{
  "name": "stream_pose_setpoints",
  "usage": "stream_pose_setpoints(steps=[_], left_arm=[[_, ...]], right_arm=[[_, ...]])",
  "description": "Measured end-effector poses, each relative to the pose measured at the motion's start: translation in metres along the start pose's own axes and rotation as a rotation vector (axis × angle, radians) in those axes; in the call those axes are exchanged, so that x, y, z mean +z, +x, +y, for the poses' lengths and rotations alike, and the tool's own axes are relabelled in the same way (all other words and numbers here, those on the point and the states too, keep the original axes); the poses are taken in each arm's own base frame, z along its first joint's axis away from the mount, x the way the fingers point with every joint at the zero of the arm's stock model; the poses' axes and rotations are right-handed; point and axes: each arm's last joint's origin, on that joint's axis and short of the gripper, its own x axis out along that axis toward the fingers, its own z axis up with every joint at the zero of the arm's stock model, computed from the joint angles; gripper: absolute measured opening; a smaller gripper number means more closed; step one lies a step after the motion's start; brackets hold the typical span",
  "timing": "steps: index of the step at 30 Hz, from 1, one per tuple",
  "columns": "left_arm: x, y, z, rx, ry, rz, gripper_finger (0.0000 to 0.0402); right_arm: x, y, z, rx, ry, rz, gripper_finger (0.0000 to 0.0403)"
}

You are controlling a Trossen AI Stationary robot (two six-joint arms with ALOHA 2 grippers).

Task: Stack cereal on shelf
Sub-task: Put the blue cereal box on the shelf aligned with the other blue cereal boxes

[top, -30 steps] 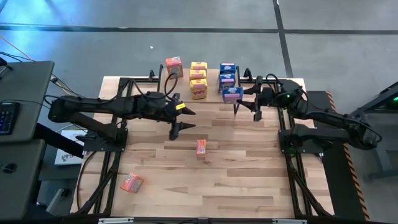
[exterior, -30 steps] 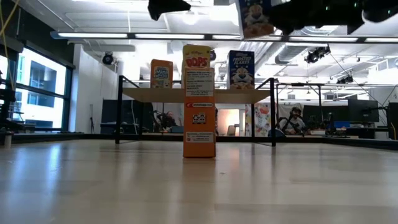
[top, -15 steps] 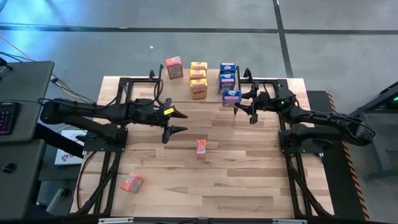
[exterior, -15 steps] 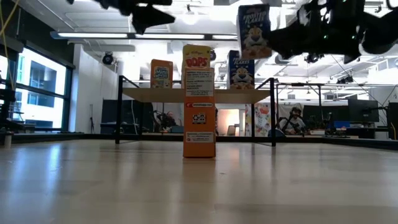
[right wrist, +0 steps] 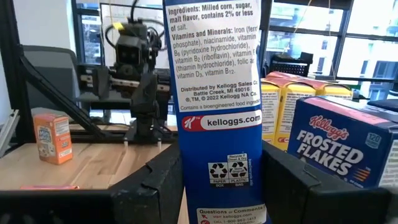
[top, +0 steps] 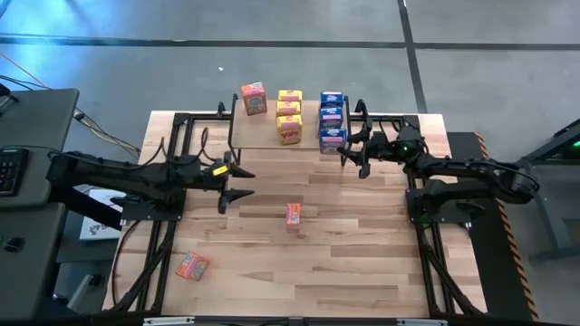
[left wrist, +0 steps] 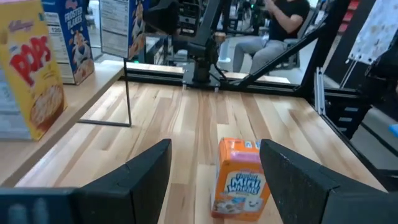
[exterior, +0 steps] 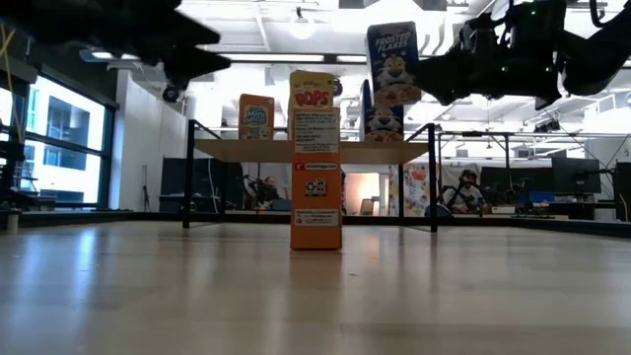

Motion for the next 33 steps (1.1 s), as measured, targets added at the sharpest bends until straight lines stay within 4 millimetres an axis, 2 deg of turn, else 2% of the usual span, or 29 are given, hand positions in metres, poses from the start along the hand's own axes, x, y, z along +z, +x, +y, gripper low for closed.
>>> stream_pose_setpoints(steps=[6, 15, 21, 26, 33], left_arm=[[-0.030, -0.018, 0.002, -0.013, 0.026, -0.095, 0.0237], [-0.059, -0.037, 0.004, -0.016, 0.031, -0.152, 0.0237], [-0.068, -0.046, 0.005, -0.019, 0.033, -0.200, 0.0237], [-0.062, -0.054, 0.004, -0.006, 0.109, -0.267, 0.0237], [-0.065, -0.062, 0.007, 0.077, 0.142, -0.256, 0.0237]], right_arm=[[0.001, 0.000, 0.000, 0.000, 0.009, -0.012, 0.0169], [0.003, 0.000, 0.000, 0.004, 0.019, -0.030, 0.0169], [0.003, 0.000, 0.000, 0.005, 0.019, -0.030, 0.0169], [0.003, 0.000, 0.000, 0.005, 0.019, -0.030, 0.0169], [0.003, 0.000, 0.000, 0.008, 0.024, -0.026, 0.0169]])
